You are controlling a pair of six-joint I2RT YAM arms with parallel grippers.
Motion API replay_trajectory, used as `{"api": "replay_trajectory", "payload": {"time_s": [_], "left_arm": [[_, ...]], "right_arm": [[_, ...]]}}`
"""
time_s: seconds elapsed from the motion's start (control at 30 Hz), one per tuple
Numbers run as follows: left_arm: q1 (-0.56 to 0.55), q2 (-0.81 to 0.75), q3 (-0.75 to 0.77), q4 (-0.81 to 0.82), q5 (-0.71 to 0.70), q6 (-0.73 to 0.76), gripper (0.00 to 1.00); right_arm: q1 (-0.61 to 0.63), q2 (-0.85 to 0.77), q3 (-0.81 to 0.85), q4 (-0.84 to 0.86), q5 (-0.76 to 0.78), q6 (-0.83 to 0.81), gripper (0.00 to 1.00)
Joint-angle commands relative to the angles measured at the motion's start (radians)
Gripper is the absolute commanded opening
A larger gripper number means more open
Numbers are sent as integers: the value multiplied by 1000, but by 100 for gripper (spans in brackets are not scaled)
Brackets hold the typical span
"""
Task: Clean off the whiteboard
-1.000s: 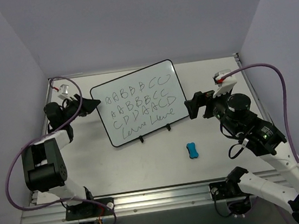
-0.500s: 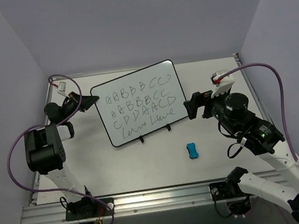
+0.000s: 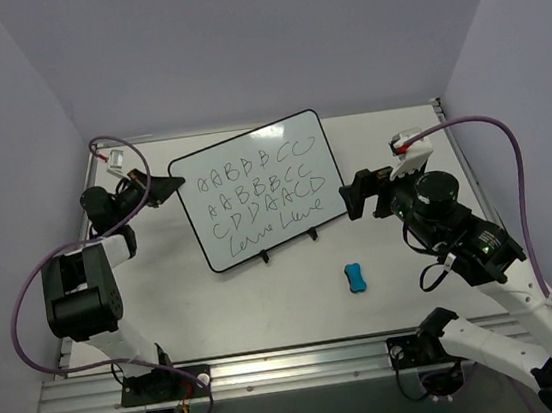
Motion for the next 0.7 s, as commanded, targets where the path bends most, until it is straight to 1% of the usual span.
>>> {"api": "replay_trajectory", "payload": {"time_s": [0.0, 0.03, 0.1, 0.17, 0.23, 0.4, 0.43, 0.5, 0.6, 0.67], "left_arm": [[-37, -91, -56, -90, -174, 274, 2], [-60, -105, -94, -94, -241, 304, 2], [-79, -143, -134, -81, -304, 313, 2], [-93, -160, -196, -15, -362, 305, 2], [-93, -160, -230, 57, -380, 284, 2], [-104, -125, -320, 168, -435, 253, 2], [-107, -114, -338, 229, -447, 244, 2], [-114, -102, -375, 272, -464, 235, 2], [-122, -80, -412, 376, -461, 218, 2], [-122, -76, -420, 387, -461, 212, 2]], "right_arm": [[5, -11, 27, 22, 21, -10, 100], [5, -9, 27, 22, 19, -10, 100], [5, -8, 28, 23, 18, -10, 100], [7, -11, 30, 22, 16, -8, 100], [5, -16, 31, 20, 13, -8, 100], [5, -25, 28, 23, 12, -7, 100], [7, -25, 28, 25, 12, -8, 100], [7, -23, 24, 31, 10, -10, 100], [7, -3, 13, 36, 12, -10, 100], [5, 20, 7, 30, 25, 7, 100]]}}
